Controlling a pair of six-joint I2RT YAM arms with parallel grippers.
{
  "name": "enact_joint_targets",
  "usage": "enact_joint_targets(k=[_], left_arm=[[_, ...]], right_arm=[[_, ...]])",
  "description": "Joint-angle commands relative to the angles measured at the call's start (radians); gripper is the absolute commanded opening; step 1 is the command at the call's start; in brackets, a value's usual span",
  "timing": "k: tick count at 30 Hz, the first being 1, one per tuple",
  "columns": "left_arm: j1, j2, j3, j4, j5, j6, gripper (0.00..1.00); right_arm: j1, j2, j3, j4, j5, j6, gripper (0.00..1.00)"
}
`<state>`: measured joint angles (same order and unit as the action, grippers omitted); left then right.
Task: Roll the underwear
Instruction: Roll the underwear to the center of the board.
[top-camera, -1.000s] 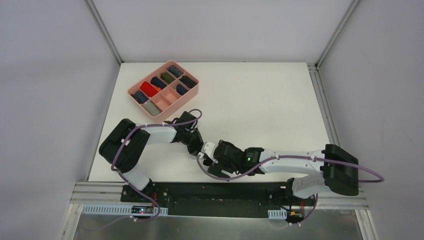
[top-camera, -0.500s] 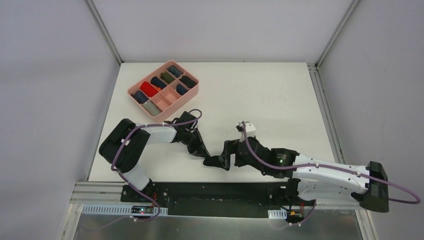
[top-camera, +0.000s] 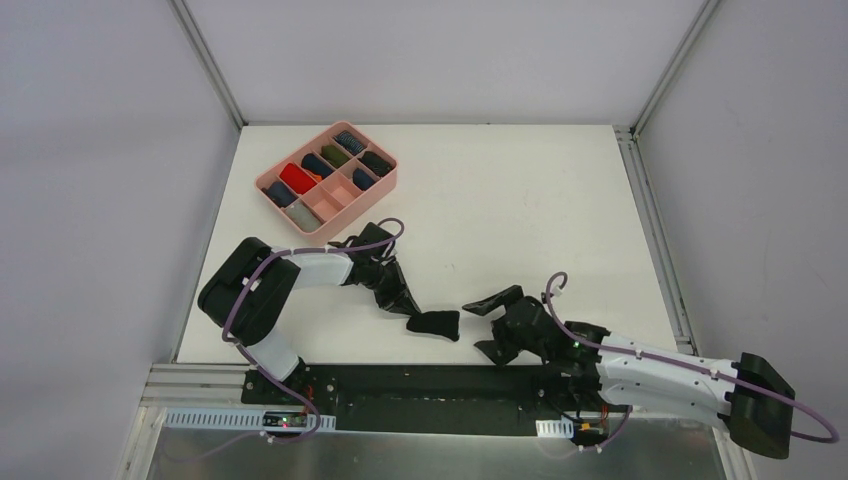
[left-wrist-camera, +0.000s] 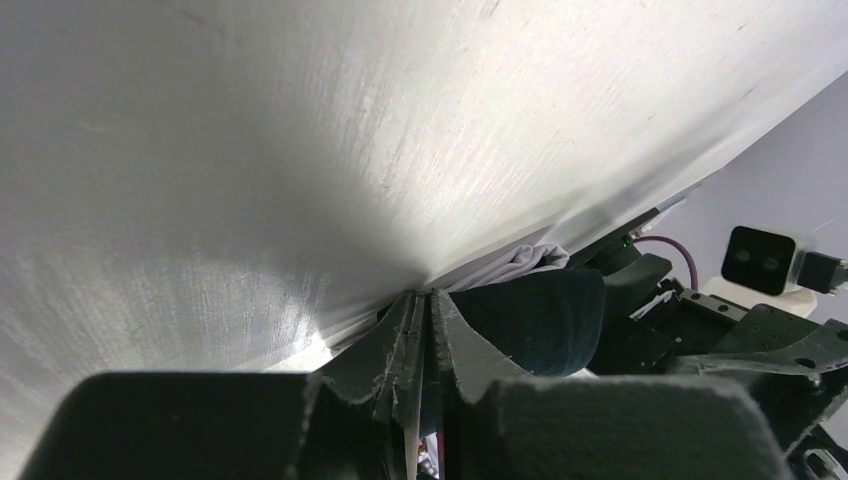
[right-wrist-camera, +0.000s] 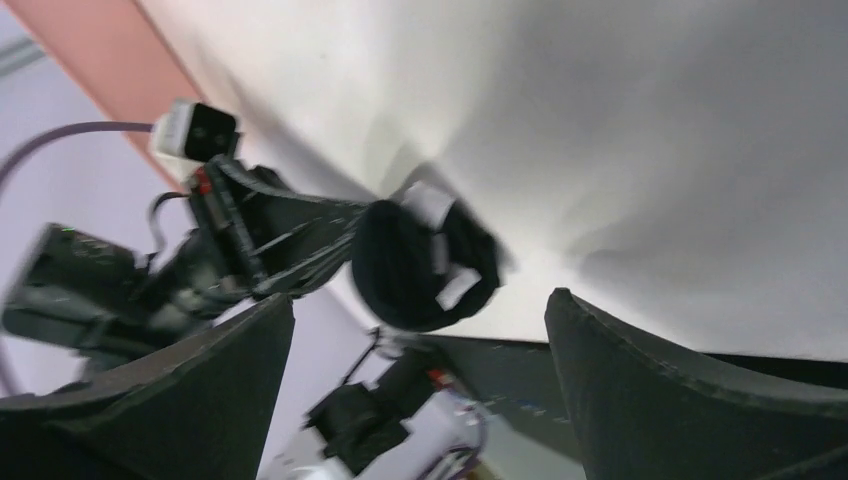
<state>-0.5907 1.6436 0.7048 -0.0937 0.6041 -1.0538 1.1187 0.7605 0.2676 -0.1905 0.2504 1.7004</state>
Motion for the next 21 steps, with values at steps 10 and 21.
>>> enact_joint_targets(k=[10, 21], left_arm=[[-0.012, 0.002, -0.001, -0.043, -0.025, 0.039, 0.09], [-0.012, -0.008, -0.003, -0.043, -0.022, 0.041, 0.09]], right_arm=[[0.000, 0.164, -0.044, 0.376, -0.096, 0.354, 1.00], [-0.004, 0.283, -0.070, 0.487, -0.068, 0.392, 0.95]])
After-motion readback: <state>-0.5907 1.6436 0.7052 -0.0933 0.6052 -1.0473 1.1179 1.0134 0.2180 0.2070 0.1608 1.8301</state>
